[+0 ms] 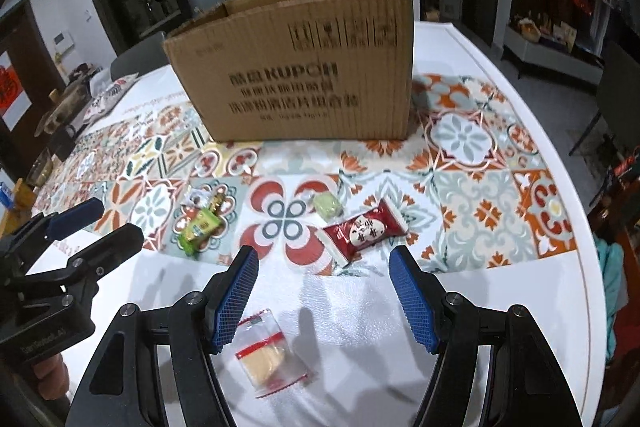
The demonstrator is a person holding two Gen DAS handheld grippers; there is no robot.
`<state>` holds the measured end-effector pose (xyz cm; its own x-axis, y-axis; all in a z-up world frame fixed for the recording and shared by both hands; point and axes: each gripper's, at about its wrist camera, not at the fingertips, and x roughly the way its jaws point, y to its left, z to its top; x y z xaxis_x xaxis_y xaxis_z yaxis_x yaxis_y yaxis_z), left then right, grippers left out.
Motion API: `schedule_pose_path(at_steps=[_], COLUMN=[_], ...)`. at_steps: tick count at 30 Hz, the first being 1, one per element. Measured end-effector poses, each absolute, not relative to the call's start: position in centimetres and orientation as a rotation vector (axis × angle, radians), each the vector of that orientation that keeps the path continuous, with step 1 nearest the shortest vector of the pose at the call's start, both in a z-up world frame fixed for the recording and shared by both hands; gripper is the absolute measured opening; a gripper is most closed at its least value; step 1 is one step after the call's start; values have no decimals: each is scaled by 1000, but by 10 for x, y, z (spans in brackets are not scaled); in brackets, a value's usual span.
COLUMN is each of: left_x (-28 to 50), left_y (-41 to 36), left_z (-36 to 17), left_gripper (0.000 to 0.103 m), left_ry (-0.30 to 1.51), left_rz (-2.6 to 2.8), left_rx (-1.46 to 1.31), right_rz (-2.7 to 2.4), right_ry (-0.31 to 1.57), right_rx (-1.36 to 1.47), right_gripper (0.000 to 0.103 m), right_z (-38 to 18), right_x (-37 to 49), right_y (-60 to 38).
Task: Organize snacks
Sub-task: 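Move both open tools back to the snacks on the table, then grasp the yellow-green packet with the left tool while the right tool grasps the red candy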
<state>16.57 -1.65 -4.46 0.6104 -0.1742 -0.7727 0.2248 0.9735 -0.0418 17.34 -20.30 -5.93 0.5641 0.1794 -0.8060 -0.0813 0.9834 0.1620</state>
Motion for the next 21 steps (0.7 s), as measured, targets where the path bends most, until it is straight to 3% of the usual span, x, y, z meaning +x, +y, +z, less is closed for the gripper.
schedule_pose_path(at_steps=[21], left_x=[210], left_y=[-22], left_z=[-105], left_gripper=[65], left_ry=[1028], left_rz=[-201], left_rx=[69], right_rz=[151], right_ry=[1047], right_rx=[54], right_gripper=[64], right_z=[-101], right_x=[215], right_y=[-201])
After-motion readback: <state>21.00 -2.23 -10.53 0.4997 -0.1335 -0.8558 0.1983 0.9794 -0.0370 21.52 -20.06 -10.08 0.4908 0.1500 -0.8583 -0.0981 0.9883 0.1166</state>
